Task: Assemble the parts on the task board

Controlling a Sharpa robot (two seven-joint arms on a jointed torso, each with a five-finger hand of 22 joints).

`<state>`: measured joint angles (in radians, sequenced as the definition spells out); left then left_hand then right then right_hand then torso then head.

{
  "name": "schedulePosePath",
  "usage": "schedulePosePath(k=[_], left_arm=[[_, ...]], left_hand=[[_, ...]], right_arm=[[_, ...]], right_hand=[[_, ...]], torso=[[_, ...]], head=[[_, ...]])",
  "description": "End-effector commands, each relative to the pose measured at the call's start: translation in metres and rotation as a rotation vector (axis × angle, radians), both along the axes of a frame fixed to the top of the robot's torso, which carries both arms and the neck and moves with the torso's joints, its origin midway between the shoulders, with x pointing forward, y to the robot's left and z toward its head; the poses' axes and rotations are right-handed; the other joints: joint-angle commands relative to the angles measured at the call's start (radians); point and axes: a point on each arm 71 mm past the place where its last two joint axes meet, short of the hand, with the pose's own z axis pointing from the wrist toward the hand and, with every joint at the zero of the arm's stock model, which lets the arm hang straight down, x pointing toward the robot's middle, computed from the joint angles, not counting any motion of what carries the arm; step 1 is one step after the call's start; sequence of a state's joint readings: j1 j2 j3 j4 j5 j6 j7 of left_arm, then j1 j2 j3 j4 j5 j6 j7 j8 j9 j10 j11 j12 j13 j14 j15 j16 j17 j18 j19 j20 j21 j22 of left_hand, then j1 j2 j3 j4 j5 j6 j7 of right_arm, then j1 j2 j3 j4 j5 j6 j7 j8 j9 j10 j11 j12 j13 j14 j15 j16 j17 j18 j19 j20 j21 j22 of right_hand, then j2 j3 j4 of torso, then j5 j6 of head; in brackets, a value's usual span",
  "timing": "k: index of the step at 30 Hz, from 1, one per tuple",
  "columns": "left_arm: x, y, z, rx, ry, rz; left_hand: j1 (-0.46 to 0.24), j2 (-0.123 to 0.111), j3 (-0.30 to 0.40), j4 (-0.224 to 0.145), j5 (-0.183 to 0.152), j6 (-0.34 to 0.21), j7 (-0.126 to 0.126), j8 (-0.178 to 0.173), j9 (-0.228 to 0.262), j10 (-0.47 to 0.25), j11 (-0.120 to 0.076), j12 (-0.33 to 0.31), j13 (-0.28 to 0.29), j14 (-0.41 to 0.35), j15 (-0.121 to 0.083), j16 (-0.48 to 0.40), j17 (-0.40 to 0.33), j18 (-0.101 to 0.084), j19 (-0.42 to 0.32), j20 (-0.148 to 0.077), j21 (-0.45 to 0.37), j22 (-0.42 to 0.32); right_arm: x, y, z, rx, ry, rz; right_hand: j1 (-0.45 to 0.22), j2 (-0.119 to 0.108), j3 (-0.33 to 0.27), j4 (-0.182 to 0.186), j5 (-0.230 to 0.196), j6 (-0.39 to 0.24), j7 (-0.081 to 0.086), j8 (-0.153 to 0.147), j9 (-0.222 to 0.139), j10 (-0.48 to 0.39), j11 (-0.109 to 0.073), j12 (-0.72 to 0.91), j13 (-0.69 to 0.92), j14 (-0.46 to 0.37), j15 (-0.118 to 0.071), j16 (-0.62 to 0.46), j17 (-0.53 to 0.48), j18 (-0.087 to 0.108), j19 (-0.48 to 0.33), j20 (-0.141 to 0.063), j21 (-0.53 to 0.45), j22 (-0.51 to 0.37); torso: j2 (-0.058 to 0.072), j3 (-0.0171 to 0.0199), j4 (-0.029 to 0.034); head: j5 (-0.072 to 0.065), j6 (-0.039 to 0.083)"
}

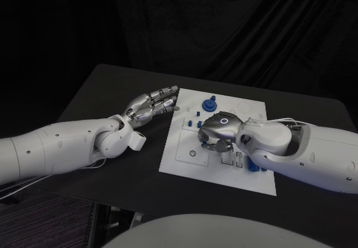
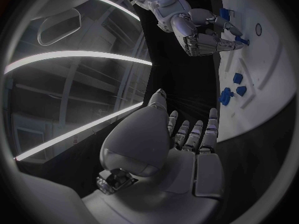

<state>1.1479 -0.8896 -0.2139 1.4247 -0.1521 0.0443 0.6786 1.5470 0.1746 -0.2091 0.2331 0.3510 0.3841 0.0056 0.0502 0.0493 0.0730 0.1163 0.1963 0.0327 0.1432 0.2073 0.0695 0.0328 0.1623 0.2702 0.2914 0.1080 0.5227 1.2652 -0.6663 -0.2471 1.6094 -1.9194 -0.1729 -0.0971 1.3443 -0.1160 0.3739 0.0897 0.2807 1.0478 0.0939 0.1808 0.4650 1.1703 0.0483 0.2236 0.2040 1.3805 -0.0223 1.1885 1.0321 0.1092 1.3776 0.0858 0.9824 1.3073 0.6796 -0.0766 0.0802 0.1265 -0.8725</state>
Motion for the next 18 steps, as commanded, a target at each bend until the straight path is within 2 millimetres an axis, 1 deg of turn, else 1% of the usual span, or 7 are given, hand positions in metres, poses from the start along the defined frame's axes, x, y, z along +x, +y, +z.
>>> schedulePosePath(k=[1, 14, 18], left_arm=[[-0.0012, -0.0020, 0.0003, -0.018, -0.007, -0.016], [-0.0020, -0.0022, -0.0013, -0.017, -0.001, -0.018], [-0.0021, -0.0023, -0.0017, -0.017, 0.001, -0.018]], left_hand=[[0.004, 0.010, -0.002, -0.005, 0.003, -0.008, 0.001, -0.007, -0.001, -0.002, 0.003, -0.005, -0.001, -0.001, 0.006, 0.003, -0.001, -0.014, -0.005, 0.001, -0.006, -0.001], [0.004, 0.011, -0.001, -0.005, 0.003, -0.008, 0.003, -0.006, -0.001, -0.002, 0.004, -0.005, -0.001, -0.001, 0.007, 0.003, -0.001, -0.015, -0.004, 0.001, -0.006, 0.000], [0.004, 0.011, -0.001, -0.005, 0.003, -0.008, 0.003, -0.006, -0.001, -0.002, 0.004, -0.005, -0.001, -0.001, 0.007, 0.003, -0.001, -0.015, -0.004, 0.001, -0.006, 0.000]], right_arm=[[0.0015, -0.0011, -0.0010, 0.004, 0.000, -0.016], [0.0041, -0.0022, -0.0028, -0.002, 0.001, -0.021], [0.0036, -0.0018, -0.0028, 0.003, 0.000, -0.017]], right_hand=[[0.002, 0.011, 0.005, 0.002, 0.003, -0.008, 0.001, -0.003, -0.001, -0.001, 0.002, -0.006, 0.001, 0.003, 0.002, 0.000, -0.002, -0.006, -0.004, 0.000, -0.003, 0.126], [0.003, 0.012, 0.007, 0.000, 0.003, -0.009, 0.002, -0.004, 0.000, -0.003, 0.003, -0.008, 0.001, 0.002, 0.002, -0.002, -0.004, -0.006, -0.005, 0.000, -0.005, 0.126], [0.003, 0.012, 0.007, 0.000, 0.003, -0.009, 0.002, -0.005, 0.000, -0.003, 0.003, -0.008, 0.001, 0.002, 0.002, -0.002, -0.004, -0.006, -0.005, 0.000, -0.006, 0.126]], torso=[[0.000, -0.0007, 0.0001], [0.000, -0.0003, -0.0007], [0.000, -0.0004, 0.0004]], head=[[0.001, 0.000], [0.005, 0.000], [0.004, 0.000]])
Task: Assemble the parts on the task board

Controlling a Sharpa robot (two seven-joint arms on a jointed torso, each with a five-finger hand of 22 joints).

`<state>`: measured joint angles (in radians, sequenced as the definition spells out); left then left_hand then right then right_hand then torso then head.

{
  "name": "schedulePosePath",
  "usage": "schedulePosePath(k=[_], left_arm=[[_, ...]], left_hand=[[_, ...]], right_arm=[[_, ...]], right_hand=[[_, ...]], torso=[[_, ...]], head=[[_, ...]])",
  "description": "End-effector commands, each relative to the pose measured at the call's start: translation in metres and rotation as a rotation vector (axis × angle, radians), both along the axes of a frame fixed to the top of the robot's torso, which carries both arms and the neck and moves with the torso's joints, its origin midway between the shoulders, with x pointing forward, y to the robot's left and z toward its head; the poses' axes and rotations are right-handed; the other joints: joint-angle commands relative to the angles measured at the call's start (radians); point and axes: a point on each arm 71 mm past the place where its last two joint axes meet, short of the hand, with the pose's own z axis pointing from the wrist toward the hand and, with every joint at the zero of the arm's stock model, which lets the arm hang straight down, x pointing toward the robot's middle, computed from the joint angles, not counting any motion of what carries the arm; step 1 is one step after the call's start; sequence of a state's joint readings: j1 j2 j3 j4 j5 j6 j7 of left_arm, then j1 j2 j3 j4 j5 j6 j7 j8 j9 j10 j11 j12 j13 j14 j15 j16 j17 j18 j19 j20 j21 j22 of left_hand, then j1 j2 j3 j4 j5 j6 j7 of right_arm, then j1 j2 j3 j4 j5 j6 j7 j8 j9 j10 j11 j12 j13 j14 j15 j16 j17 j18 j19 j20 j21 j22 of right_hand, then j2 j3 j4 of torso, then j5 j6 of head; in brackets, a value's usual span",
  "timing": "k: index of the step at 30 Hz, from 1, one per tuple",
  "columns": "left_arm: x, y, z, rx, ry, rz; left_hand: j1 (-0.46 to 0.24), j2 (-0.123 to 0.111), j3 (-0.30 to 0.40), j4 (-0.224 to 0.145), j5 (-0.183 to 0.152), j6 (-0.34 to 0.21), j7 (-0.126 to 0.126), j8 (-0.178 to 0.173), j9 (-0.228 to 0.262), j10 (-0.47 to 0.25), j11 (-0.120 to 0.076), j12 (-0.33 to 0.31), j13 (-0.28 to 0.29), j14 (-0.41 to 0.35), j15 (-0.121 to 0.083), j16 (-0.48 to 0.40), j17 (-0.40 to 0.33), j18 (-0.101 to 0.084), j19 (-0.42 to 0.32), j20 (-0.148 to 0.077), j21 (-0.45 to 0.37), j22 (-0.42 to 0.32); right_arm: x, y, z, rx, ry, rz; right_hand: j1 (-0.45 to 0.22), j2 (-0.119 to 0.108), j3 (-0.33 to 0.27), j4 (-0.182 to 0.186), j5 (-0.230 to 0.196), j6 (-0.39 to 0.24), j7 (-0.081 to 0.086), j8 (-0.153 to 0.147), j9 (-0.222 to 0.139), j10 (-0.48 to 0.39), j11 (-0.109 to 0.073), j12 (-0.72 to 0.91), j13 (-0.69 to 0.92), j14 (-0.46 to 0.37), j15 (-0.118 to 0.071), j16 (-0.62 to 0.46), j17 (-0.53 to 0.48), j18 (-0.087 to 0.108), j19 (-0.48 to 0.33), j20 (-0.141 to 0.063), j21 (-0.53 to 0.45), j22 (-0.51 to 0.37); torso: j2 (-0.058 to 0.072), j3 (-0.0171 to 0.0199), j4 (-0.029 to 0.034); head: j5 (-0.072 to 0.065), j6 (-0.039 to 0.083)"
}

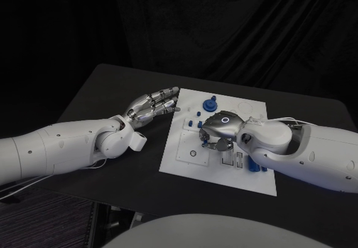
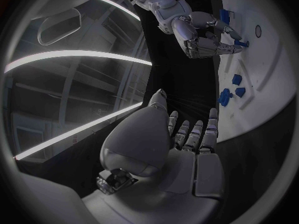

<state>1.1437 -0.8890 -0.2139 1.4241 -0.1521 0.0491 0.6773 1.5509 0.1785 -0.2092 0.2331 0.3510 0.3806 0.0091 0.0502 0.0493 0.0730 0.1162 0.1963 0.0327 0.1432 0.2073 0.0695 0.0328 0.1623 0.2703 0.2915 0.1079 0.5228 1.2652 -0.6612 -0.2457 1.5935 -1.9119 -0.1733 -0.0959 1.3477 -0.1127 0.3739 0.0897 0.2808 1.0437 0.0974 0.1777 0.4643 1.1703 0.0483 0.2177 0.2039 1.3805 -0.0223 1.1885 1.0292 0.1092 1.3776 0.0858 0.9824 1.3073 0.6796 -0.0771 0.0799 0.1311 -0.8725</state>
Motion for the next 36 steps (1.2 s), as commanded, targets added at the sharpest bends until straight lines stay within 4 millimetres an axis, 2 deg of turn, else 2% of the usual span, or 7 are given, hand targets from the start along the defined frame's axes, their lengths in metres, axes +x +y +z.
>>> schedulePosePath(k=[1, 36], left_arm=[[-0.0010, -0.0020, 0.0002, -0.015, -0.006, -0.014], [-0.0006, -0.0019, -0.0026, -0.010, 0.004, -0.015]], left_hand=[[0.000, 0.007, -0.001, -0.005, 0.003, -0.005, -0.001, -0.006, -0.001, -0.002, 0.004, -0.005, -0.001, -0.001, 0.007, 0.003, -0.001, -0.015, -0.004, 0.001, -0.006, 0.000], [0.003, 0.010, 0.001, -0.008, 0.004, -0.006, 0.001, -0.006, -0.001, -0.002, 0.007, -0.005, -0.001, 0.000, 0.010, 0.005, -0.001, -0.017, -0.003, 0.001, -0.005, -0.001]], right_arm=[[-0.0007, -0.0003, -0.0021, 0.005, -0.002, -0.005], [-0.0044, 0.0017, -0.0017, 0.021, -0.004, 0.001]], right_hand=[[0.000, 0.008, 0.007, 0.000, 0.003, -0.005, -0.002, -0.002, 0.000, -0.003, 0.003, -0.002, 0.001, 0.002, 0.002, -0.002, -0.001, -0.006, -0.005, 0.000, -0.006, 0.126], [0.001, 0.007, 0.008, -0.003, 0.002, -0.005, -0.002, -0.003, 0.001, -0.005, 0.003, -0.005, 0.002, 0.002, 0.002, -0.002, -0.001, -0.006, -0.005, 0.000, -0.004, 0.126]], torso=[[0.000, 0.0002, 0.0007], [0.000, 0.0001, -0.0004]], head=[[-0.001, 0.000], [0.005, 0.000]])
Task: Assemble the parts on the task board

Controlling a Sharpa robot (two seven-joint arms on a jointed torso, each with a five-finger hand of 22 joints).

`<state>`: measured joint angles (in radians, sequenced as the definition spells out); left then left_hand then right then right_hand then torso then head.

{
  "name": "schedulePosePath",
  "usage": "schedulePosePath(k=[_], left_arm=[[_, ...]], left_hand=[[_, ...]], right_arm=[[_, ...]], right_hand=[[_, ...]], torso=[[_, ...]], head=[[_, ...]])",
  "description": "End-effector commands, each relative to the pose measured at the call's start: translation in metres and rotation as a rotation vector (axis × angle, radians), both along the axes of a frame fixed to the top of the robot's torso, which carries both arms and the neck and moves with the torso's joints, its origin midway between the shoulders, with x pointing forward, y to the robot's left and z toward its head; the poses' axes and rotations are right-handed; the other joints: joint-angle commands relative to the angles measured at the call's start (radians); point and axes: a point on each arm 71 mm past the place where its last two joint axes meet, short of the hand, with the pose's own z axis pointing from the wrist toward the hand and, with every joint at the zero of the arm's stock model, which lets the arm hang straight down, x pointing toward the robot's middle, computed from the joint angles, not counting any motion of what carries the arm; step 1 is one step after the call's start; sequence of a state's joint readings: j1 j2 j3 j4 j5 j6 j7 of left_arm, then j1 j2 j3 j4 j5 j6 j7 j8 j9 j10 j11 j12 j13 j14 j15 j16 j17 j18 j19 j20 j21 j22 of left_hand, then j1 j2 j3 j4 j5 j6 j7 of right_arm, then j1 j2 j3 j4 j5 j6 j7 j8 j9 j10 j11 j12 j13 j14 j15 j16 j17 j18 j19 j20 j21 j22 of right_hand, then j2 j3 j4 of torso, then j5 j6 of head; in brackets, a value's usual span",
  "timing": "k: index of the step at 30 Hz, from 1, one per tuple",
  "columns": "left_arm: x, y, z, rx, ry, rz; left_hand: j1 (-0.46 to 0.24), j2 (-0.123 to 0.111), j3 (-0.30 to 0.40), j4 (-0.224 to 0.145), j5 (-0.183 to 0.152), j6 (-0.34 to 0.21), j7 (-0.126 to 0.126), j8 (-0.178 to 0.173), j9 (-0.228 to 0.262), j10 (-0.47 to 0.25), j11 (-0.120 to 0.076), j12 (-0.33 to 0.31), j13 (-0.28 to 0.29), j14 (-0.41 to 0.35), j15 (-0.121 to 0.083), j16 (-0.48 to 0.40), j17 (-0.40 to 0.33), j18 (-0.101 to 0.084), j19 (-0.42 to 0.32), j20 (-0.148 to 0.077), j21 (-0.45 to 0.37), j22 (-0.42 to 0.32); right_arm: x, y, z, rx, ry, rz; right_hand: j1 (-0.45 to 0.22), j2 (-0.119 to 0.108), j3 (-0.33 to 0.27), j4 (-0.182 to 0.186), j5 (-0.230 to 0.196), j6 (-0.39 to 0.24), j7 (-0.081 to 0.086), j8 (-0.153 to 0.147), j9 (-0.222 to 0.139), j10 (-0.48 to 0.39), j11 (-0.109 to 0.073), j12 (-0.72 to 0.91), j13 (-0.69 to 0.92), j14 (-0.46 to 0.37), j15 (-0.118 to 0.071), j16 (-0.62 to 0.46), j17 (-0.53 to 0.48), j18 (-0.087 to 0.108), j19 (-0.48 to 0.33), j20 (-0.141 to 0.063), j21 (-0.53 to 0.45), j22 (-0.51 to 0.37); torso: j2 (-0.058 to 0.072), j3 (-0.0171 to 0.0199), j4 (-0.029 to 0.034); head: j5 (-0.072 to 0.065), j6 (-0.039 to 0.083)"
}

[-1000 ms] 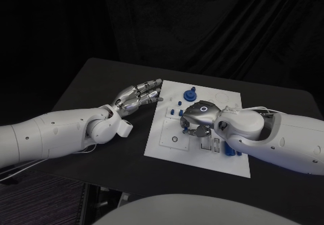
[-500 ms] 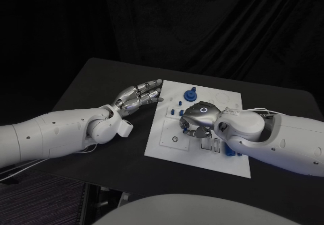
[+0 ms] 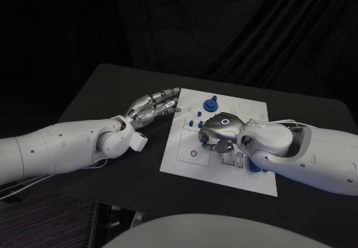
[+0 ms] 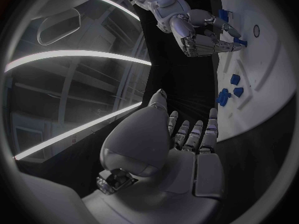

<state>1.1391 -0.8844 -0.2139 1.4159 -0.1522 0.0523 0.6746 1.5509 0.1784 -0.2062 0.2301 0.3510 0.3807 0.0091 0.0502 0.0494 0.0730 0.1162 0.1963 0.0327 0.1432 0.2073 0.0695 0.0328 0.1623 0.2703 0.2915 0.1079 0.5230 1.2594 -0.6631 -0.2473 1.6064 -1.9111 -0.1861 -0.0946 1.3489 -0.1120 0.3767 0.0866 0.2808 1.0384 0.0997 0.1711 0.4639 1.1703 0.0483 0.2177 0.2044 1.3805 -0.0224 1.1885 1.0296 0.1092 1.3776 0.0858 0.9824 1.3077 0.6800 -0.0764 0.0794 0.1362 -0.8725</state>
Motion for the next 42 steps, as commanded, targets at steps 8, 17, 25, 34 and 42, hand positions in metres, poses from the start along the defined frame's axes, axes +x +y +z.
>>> schedulePosePath(k=[8, 17, 25, 34, 42], left_arm=[[-0.001, -0.002, 0.000, -0.013, -0.002, -0.015], [-0.002, -0.001, 0.000, -0.013, 0.000, -0.015], [-0.002, -0.002, 0.000, -0.013, 0.001, -0.017], [-0.001, -0.001, -0.001, -0.012, 0.002, -0.016], [-0.001, -0.001, -0.001, -0.011, 0.003, -0.015]], left_hand=[[0.003, 0.011, -0.002, -0.006, 0.004, -0.007, 0.002, -0.006, -0.001, -0.003, 0.007, -0.005, -0.001, 0.000, 0.010, 0.005, -0.001, -0.017, -0.004, 0.001, -0.005, -0.003], [0.004, 0.011, -0.002, -0.007, 0.004, -0.007, 0.002, -0.006, -0.001, -0.003, 0.008, -0.005, -0.001, 0.000, 0.010, 0.005, -0.001, -0.018, -0.003, 0.001, -0.005, -0.003], [0.005, 0.012, -0.001, -0.008, 0.004, -0.008, 0.002, -0.006, -0.001, -0.003, 0.009, -0.005, -0.001, 0.000, 0.011, 0.005, -0.001, -0.018, -0.003, 0.001, -0.005, -0.003], [0.006, 0.012, -0.001, -0.009, 0.004, -0.008, 0.003, -0.006, -0.001, -0.003, 0.009, -0.005, -0.001, 0.000, 0.012, 0.005, -0.001, -0.019, -0.003, 0.001, -0.005, -0.003], [0.006, 0.012, -0.001, -0.009, 0.004, -0.008, 0.003, -0.006, -0.001, -0.003, 0.009, -0.005, -0.001, 0.000, 0.012, 0.005, -0.001, -0.019, -0.003, 0.001, -0.005, -0.003]], right_arm=[[0.001, -0.001, -0.005, -0.001, 0.000, -0.017], [0.002, -0.003, -0.009, -0.007, 0.006, -0.021], [0.002, -0.003, -0.010, -0.012, 0.011, -0.023], [0.002, -0.006, -0.011, -0.022, 0.016, -0.031], [0.002, -0.008, -0.012, -0.012, 0.045, -0.050]], right_hand=[[-0.002, 0.005, 0.006, -0.001, 0.002, -0.002, -0.003, 0.001, 0.001, -0.008, 0.004, -0.008, 0.001, 0.001, 0.002, -0.003, -0.004, -0.005, -0.005, 0.000, -0.007, 0.125], [-0.003, 0.004, 0.007, -0.002, 0.002, -0.007, -0.002, -0.004, 0.001, -0.014, 0.005, -0.014, 0.001, -0.001, 0.002, -0.005, -0.006, -0.005, -0.006, 0.000, -0.009, 0.125], [-0.009, 0.003, 0.008, -0.002, 0.002, -0.026, 0.002, -0.020, -0.004, -0.025, 0.008, -0.022, 0.003, -0.004, 0.003, -0.008, -0.010, -0.004, -0.009, 0.001, -0.014, 0.123], [-0.031, -0.011, 0.013, 0.006, 0.002, -0.114, -0.008, -0.088, -0.037, -0.066, 0.022, -0.034, 0.014, -0.018, 0.011, -0.024, -0.030, 0.000, -0.022, 0.007, -0.044, 0.117], [-0.050, -0.029, 0.005, 0.016, 0.001, -0.182, -0.020, -0.109, -0.065, -0.140, 0.039, -0.045, 0.026, -0.037, 0.017, -0.045, -0.055, 0.006, -0.039, 0.012, -0.084, 0.109]], torso=[[0.000, -0.0003, 0.0005], [0.000, -0.0008, -0.0001], [0.001, -0.0002, 0.0018], [0.000, -0.0003, 0.0002], [0.000, 0.0000, -0.0001]], head=[[0.001, 0.000], [0.006, 0.000], [0.001, 0.000], [0.003, 0.000], [0.001, 0.000]])
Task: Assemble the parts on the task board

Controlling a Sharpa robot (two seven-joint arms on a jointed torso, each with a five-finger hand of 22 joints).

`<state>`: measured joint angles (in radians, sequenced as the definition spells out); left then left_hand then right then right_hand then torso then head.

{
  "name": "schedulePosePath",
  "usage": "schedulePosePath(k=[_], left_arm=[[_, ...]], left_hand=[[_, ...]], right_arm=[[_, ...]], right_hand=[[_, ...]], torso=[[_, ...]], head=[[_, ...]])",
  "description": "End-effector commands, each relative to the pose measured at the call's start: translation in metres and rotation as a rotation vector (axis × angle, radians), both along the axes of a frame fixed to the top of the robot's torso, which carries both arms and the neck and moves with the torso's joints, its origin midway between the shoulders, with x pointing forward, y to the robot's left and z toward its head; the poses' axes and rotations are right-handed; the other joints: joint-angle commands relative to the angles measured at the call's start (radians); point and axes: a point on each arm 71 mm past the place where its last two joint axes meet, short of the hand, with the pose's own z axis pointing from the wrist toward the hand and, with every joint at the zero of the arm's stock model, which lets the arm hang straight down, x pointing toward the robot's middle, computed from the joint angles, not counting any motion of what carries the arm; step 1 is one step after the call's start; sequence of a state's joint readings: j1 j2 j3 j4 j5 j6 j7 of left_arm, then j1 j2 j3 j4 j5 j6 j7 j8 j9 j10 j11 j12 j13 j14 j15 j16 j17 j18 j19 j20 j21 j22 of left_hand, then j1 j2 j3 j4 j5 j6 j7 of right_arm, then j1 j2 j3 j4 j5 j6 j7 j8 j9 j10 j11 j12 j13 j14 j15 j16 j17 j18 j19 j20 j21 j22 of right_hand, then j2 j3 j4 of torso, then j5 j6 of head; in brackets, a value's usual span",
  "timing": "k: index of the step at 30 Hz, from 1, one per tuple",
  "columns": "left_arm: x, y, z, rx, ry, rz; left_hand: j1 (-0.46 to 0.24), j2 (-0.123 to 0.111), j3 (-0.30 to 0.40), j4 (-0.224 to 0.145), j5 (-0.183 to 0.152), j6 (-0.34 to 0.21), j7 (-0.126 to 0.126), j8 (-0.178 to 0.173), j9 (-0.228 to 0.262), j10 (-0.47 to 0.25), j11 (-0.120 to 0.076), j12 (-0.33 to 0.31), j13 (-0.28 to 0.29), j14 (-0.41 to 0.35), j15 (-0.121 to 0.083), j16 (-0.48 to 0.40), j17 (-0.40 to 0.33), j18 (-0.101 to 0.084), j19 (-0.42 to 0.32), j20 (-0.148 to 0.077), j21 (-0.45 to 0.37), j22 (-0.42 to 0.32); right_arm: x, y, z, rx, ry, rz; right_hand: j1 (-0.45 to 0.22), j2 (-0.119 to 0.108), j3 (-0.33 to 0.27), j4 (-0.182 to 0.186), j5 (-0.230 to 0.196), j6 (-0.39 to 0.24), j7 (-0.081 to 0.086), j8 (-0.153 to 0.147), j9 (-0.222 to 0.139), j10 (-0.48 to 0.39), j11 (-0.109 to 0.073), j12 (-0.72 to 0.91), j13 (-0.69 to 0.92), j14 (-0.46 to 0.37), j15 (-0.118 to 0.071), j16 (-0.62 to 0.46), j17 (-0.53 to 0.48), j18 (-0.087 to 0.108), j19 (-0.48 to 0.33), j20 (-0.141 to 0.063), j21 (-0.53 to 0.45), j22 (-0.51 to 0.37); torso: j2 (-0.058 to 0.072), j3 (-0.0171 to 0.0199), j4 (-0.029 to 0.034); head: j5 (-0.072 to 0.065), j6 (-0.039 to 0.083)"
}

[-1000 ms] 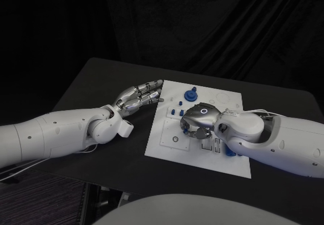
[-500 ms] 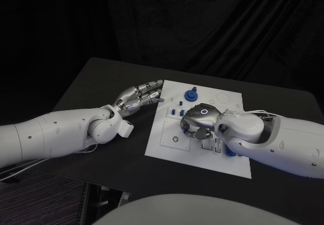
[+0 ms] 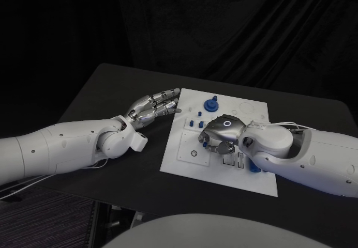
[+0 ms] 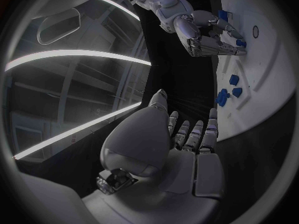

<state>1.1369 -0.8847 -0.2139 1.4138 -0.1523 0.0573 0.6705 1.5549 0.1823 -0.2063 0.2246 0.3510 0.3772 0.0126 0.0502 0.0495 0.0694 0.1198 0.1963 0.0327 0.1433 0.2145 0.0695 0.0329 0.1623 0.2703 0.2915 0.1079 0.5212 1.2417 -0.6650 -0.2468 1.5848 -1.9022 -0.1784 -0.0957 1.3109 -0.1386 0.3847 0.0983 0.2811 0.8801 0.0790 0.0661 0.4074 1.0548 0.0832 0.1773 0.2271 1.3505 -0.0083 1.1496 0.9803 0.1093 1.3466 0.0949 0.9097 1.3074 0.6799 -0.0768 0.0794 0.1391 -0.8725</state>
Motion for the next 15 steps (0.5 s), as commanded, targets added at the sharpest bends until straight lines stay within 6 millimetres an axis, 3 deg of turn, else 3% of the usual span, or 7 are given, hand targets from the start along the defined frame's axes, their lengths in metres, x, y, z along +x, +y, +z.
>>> schedulePosePath(k=[1, 7, 10, 15], left_arm=[[-0.001, -0.002, 0.000, -0.012, -0.003, -0.013], [-0.001, -0.001, 0.000, -0.011, -0.003, -0.011], [-0.001, -0.001, 0.000, -0.011, -0.003, -0.010], [-0.002, 0.001, 0.000, -0.010, -0.004, -0.006]], left_hand=[[0.002, 0.008, -0.001, -0.004, 0.004, -0.005, -0.001, -0.006, -0.001, 0.001, 0.006, -0.005, -0.001, 0.000, 0.004, 0.005, -0.001, -0.019, -0.003, 0.001, -0.005, -0.001], [0.002, 0.008, -0.001, -0.004, 0.004, -0.005, -0.001, -0.006, -0.001, 0.001, 0.006, -0.005, -0.001, 0.000, 0.004, 0.005, -0.001, -0.019, -0.003, 0.001, -0.005, -0.001], [0.002, 0.008, -0.001, -0.004, 0.004, -0.005, -0.001, -0.006, -0.001, 0.001, 0.006, -0.005, -0.001, 0.000, 0.004, 0.005, -0.001, -0.019, -0.003, 0.001, -0.005, -0.001], [0.003, 0.009, 0.000, -0.006, 0.003, -0.004, 0.000, -0.006, -0.001, 0.001, 0.006, -0.005, -0.001, 0.000, 0.005, 0.006, -0.001, -0.020, -0.003, 0.001, -0.005, -0.004]], right_arm=[[0.000, -0.002, -0.002, 0.003, 0.023, -0.026], [-0.001, -0.006, 0.001, 0.030, 0.018, -0.032], [-0.003, -0.010, 0.004, 0.057, 0.005, -0.032], [-0.002, -0.021, 0.022, 0.110, -0.043, -0.044]], right_hand=[[-0.014, -0.005, -0.005, 0.006, 0.001, -0.036, 0.001, -0.004, -0.014, -0.037, 0.007, -0.004, 0.007, -0.010, 0.006, -0.008, -0.009, 0.006, -0.010, 0.005, -0.017, 0.108], [-0.024, -0.012, -0.040, 0.018, 0.001, -0.112, 0.001, -0.004, -0.049, -0.147, 0.024, -0.007, 0.024, -0.029, 0.013, -0.025, -0.032, 0.011, -0.026, 0.013, -0.059, 0.100], [-0.016, -0.013, -0.071, 0.031, 0.001, -0.144, 0.009, 0.000, -0.070, -0.206, 0.032, 0.005, 0.036, -0.036, 0.019, -0.031, -0.041, 0.014, -0.031, 0.018, -0.075, 0.098], [0.003, -0.013, -0.093, 0.042, 0.003, -0.144, 0.007, 0.002, -0.081, -0.255, 0.035, 0.014, 0.041, -0.036, 0.019, -0.028, -0.041, 0.014, -0.030, 0.020, -0.079, 0.098]], torso=[[0.000, 0.0005, 0.0001], [-0.001, 0.0006, 0.0003], [0.000, 0.0007, -0.0002], [-0.001, 0.0002, 0.0002]], head=[[-0.003, 0.000], [-0.004, 0.000], [-0.005, 0.000], [-0.010, 0.000]])
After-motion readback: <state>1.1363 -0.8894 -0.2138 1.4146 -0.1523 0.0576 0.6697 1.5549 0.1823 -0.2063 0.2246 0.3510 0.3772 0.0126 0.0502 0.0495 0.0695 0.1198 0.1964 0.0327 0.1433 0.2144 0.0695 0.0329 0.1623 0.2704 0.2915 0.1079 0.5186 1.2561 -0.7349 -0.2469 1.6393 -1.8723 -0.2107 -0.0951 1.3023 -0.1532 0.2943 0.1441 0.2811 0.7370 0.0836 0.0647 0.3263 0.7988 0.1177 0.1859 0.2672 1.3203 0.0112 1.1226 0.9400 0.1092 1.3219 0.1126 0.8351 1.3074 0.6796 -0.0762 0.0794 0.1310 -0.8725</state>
